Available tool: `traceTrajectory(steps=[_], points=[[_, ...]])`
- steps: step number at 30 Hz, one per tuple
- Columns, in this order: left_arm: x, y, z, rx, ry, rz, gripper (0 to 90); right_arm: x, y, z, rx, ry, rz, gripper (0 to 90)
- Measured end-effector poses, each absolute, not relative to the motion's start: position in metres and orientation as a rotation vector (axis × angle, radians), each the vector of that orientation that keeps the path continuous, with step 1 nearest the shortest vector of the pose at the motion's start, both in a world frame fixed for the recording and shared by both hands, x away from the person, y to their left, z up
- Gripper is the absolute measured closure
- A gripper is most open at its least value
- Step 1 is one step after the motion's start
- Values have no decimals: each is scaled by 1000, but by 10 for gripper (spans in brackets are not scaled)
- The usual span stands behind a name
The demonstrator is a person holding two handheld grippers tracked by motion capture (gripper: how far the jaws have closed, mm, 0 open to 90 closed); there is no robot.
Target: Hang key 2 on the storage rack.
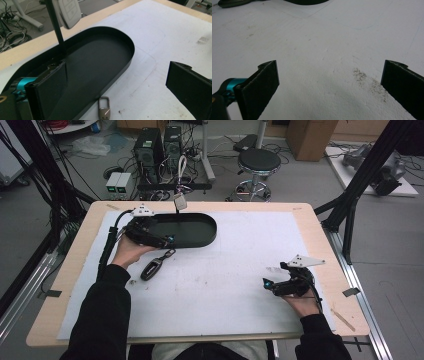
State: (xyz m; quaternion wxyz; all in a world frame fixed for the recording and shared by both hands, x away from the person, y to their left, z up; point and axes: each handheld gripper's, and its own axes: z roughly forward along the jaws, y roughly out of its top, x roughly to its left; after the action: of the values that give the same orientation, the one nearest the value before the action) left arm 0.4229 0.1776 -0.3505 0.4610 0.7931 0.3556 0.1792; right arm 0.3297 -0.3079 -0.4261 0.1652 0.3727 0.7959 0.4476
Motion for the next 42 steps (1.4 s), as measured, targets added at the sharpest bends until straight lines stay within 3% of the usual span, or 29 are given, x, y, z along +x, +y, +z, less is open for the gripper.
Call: traceTrajectory(steps=[23,42], points=[[419,189,-390,2119,955,418,45,330,-310,-426,1075,2267,1276,8],[425,189,-420,2242,1003,262,46,330,-309,-427,1066,2273,1265,8]])
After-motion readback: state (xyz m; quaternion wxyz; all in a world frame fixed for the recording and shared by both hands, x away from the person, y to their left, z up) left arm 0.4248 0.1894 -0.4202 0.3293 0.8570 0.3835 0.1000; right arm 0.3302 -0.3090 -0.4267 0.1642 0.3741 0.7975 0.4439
